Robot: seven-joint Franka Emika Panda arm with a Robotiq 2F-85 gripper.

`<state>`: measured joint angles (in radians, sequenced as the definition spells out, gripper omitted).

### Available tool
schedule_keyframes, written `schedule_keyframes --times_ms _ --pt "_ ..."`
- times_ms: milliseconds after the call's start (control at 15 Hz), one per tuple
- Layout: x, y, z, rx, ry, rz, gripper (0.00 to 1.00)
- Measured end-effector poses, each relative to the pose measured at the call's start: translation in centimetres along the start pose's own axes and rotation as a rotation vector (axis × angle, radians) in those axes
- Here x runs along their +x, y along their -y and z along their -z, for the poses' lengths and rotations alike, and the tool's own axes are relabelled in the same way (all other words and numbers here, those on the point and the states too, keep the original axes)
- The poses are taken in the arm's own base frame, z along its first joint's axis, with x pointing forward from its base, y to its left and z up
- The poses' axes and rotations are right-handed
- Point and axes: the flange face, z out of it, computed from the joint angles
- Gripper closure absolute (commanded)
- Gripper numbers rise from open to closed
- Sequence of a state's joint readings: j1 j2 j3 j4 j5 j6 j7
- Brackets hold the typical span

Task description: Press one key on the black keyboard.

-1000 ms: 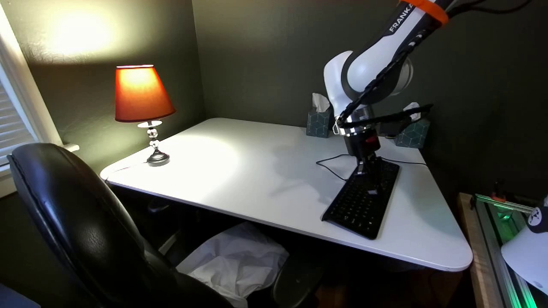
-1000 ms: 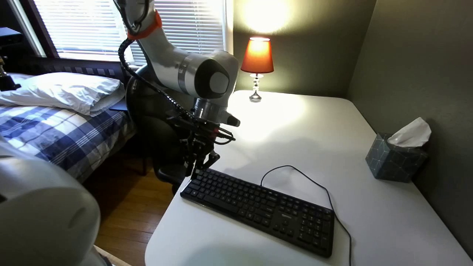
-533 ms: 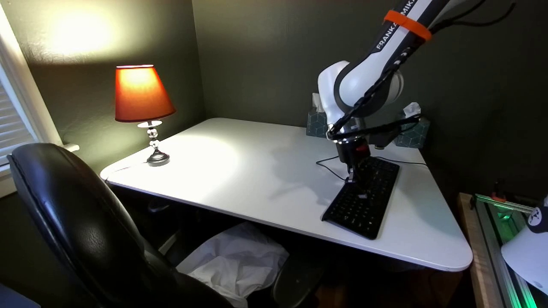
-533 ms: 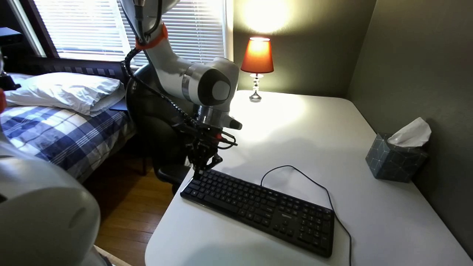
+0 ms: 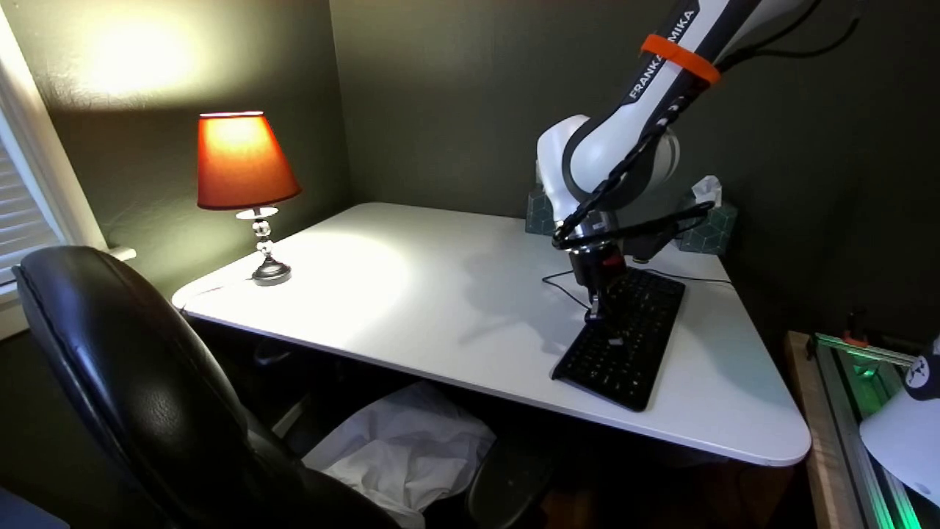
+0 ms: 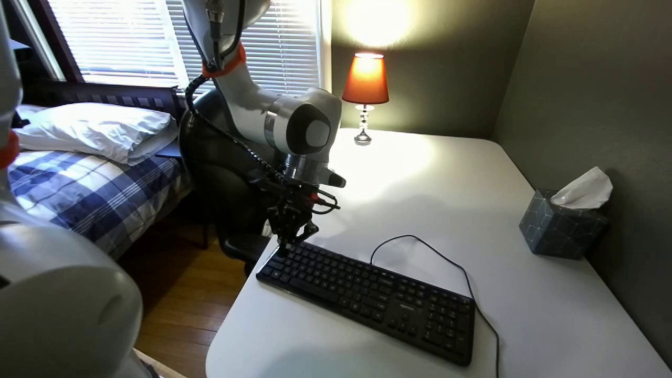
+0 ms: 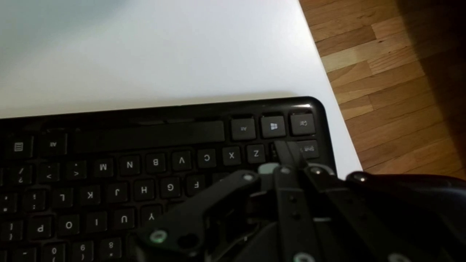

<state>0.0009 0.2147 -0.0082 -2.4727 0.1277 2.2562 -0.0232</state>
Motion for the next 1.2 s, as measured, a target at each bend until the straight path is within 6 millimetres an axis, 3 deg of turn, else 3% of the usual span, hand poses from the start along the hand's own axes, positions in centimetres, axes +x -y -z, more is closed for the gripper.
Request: schedule_keyframes --times_ms 533,1200 --pt "0.1 0.1 0.1 0.000 -0.002 0.001 1.00" --pt "2.2 1.0 -0.1 -0.004 -0.001 0.019 1.00"
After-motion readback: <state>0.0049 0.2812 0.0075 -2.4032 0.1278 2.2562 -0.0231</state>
